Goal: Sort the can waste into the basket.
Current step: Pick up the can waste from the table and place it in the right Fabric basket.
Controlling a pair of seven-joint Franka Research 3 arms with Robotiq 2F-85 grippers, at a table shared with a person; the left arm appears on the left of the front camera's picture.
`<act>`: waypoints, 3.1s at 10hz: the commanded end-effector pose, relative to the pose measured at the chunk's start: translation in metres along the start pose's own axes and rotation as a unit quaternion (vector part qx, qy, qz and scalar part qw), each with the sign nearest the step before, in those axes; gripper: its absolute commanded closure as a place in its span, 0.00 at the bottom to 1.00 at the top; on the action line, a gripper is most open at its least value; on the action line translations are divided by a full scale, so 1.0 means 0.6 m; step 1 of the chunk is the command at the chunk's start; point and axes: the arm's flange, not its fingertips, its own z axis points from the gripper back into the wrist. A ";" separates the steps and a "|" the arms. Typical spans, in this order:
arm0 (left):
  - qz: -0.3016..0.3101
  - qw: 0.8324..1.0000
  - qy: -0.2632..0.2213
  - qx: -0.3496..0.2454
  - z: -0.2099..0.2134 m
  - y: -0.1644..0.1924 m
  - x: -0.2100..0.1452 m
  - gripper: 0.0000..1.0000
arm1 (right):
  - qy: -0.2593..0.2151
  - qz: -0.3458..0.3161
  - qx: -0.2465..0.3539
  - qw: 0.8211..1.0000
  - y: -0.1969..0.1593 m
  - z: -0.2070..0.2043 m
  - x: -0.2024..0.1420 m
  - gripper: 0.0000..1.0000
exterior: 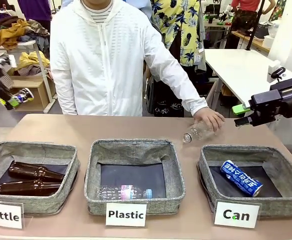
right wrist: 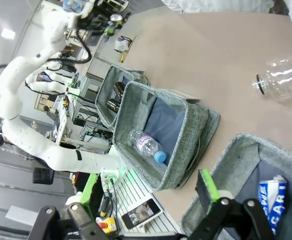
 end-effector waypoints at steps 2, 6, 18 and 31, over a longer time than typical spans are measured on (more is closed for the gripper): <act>-0.140 0.986 -0.048 -0.074 0.109 -0.209 -0.079 0.87 | 0.004 0.006 -0.001 1.000 0.002 0.004 0.000 0.00; -0.269 0.959 -0.090 -0.013 0.112 -0.364 -0.151 0.87 | 0.004 0.006 -0.001 1.000 0.002 0.004 0.000 0.00; -0.363 0.923 -0.100 -0.077 0.030 -0.470 0.074 0.64 | 0.004 0.006 -0.001 1.000 0.002 0.004 0.000 0.00; -0.351 0.919 -0.138 -0.110 0.033 -0.610 0.228 0.64 | 0.070 -0.119 -0.041 0.990 0.084 0.157 -0.054 0.00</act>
